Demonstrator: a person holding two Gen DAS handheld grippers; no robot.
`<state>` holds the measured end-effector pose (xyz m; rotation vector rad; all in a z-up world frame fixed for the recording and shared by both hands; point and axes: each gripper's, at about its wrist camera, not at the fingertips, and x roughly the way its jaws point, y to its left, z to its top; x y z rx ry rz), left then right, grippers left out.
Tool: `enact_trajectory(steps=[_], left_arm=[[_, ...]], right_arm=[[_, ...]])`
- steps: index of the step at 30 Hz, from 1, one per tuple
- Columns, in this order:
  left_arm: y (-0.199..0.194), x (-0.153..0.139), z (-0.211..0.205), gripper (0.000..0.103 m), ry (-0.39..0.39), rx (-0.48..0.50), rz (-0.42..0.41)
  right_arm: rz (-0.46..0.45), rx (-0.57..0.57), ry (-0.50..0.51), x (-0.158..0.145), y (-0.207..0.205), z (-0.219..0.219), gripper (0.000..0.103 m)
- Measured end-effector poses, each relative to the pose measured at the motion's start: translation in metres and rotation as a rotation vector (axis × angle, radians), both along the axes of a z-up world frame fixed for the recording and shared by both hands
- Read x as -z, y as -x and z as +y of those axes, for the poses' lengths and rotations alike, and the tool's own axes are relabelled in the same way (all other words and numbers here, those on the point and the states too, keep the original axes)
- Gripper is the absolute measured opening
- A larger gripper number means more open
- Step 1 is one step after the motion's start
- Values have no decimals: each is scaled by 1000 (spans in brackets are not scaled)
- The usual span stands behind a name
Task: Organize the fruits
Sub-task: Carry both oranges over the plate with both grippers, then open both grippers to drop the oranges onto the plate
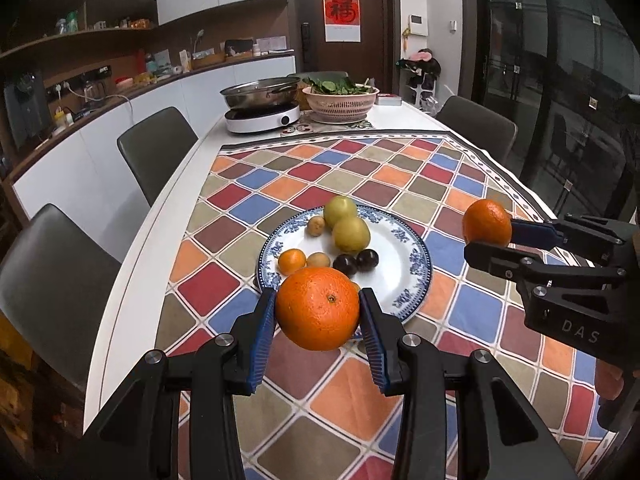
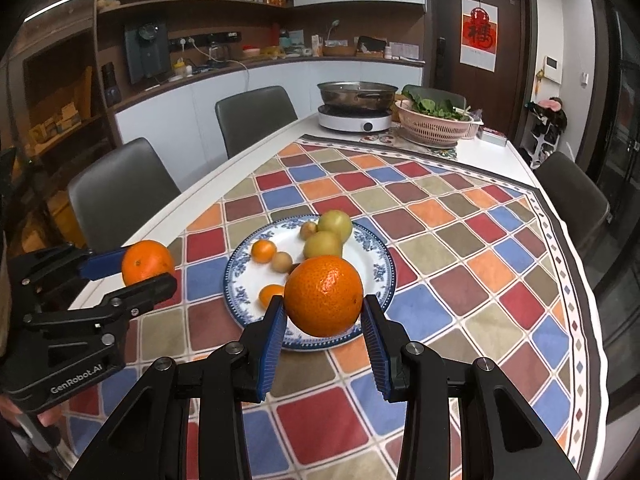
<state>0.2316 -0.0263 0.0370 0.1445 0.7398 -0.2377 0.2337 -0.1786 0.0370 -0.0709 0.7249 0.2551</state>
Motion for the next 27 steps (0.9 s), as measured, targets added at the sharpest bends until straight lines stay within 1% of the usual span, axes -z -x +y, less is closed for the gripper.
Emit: enact_trajectory(steps=[6,14,27], left_arm=[[-25,12,0,41,-16,1,23],[-59,39,-1,41,-34,7,74],[-90,70,-11,41,-38,45,134]], right_arm=[[42,11,3,14,-26,1,39],[89,12,29,37,-61,2,39],[173,22,1,77,-96,-7,39]])
